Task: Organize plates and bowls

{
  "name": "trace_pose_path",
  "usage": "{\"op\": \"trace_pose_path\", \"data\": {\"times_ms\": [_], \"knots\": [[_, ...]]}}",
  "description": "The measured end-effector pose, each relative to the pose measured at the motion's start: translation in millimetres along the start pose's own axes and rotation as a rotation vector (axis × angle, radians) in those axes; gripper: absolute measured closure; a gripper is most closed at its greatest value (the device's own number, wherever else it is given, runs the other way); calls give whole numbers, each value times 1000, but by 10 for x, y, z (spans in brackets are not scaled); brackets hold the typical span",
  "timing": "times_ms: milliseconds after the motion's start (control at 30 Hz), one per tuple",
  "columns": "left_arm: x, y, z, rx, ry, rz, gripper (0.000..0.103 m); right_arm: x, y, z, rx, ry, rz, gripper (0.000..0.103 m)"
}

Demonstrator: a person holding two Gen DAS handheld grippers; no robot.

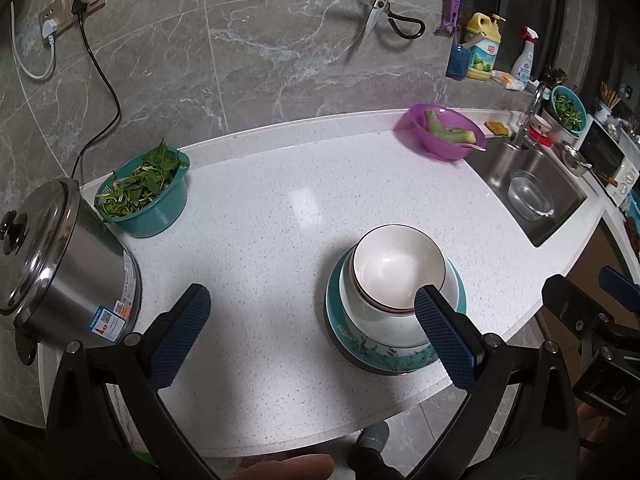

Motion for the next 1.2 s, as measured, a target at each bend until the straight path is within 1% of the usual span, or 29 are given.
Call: {"op": "trace_pose_path", "data": {"times_ms": [1200], "knots": [[-4, -44, -25, -8, -7, -8, 0, -7, -10, -8, -4, -4, -1, 0]]}}
Point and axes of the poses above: each gripper's, at about its wrist camera, not at the fingertips, and y roughly against the way its jaws point, x to its right, z to its underside, the point moved 5 cm from there along -y, roughly the way its jaws point, and after that the axes turned 10 degrees about -z, right-handed, at the moved point
